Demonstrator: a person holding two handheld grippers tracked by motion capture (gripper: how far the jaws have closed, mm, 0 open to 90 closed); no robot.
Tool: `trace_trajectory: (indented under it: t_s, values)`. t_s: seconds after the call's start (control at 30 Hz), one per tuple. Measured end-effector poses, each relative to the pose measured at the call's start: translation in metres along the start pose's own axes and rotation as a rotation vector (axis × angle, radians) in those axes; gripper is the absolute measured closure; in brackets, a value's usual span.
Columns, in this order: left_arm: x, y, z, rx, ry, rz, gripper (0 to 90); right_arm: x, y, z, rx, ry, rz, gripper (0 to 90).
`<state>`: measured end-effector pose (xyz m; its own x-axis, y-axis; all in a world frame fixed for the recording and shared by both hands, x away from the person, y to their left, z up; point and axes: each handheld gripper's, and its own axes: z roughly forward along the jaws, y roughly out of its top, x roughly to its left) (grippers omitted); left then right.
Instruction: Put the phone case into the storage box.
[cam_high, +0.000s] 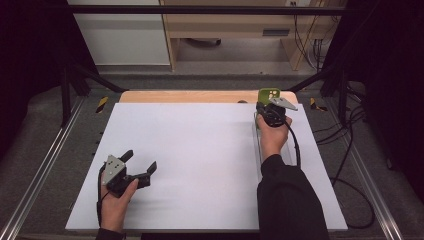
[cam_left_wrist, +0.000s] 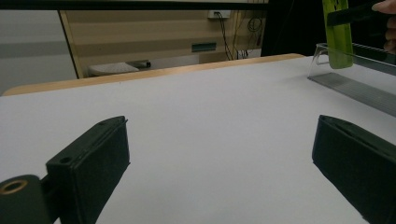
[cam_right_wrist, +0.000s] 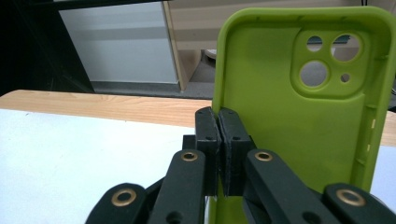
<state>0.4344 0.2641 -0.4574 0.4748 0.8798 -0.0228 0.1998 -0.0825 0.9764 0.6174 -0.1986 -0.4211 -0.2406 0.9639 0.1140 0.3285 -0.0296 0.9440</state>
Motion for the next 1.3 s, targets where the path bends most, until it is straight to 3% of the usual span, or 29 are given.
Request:
trace_trajectory:
  t_s: [1.3]
  values:
    - [0.0004,0.0002,-0.0003,-0.003,-0.002,-0.001,3.6,0.0029,-0.0054,0.0037,0.007,-0.011,-0.01,88.2]
